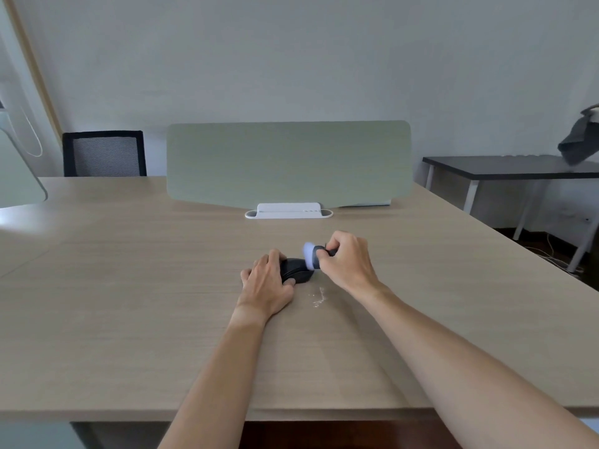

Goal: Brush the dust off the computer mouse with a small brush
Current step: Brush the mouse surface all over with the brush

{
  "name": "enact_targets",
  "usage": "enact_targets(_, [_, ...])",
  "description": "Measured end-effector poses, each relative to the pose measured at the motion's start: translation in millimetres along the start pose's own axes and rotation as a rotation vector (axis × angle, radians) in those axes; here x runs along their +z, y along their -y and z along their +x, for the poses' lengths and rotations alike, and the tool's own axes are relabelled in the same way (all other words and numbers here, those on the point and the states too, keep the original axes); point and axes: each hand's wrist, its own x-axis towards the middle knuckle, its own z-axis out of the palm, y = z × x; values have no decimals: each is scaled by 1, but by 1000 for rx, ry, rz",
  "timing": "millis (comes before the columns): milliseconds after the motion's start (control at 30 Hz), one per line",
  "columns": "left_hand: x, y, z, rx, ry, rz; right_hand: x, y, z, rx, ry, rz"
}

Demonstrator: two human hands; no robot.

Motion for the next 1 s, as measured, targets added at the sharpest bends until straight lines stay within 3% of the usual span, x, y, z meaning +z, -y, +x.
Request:
enact_targets(100, [-1,-1,0,-23,19,0,15,16,-8,-81,98,71])
enact_targets(233, [-1,0,-1,-36,35,-28,24,14,-7,-52,193,45])
enact_targets(600, [0,-2,1,-42,37,33,0,-5,-1,33,63,-100])
enact_targets(833, [0,-3,-1,-68,29,20,20,12,-8,-36,197,49])
enact_targets(1000, [1,-3,-1,-58,4,48,11,1,1,56,125,-46])
